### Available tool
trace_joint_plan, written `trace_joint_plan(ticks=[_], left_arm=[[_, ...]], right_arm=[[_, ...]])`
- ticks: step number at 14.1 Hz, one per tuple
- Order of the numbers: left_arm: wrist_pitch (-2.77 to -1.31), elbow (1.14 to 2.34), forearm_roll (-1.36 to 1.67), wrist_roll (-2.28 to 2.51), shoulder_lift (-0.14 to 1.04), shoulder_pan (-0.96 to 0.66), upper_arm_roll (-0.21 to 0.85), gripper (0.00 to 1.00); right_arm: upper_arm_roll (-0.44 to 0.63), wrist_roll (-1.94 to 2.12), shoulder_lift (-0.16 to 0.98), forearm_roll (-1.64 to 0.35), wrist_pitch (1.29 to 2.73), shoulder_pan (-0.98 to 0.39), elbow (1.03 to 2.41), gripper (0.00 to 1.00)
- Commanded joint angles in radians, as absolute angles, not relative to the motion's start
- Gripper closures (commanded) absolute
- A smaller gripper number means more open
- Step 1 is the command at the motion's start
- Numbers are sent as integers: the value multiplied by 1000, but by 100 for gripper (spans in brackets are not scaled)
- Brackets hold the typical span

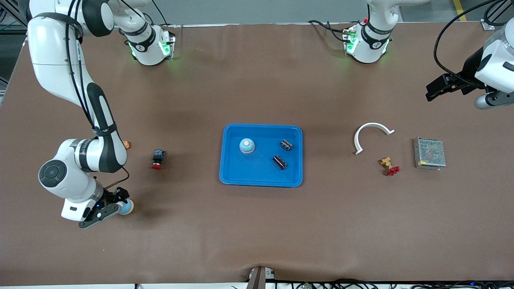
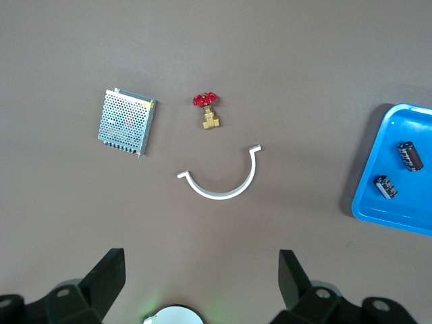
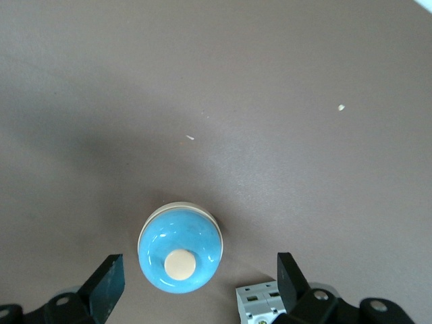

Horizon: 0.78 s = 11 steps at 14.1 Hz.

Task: Place electrolytic capacitor and blue bell in tray
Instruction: 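Grasp the second blue button with the right gripper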

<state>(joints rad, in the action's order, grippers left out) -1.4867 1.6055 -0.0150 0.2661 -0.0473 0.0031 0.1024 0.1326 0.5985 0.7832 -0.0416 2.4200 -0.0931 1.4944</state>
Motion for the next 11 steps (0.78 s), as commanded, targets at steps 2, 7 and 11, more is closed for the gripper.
trace_joint_plan(ticks=[2,7,11], left_arm=[[-1489,1620,-2,256,-61,0,100,0],[-1489,1620,-2,256,-61,2,100,0],[-1489,1618,-2,256,-61,5,97,0]], right_arm=[[107,630,805,-49,2422,-72,1474,0],[106,632,827,-51,2436,-72,1474,0],[103,632,838,-51,2453,-72,1474,0]])
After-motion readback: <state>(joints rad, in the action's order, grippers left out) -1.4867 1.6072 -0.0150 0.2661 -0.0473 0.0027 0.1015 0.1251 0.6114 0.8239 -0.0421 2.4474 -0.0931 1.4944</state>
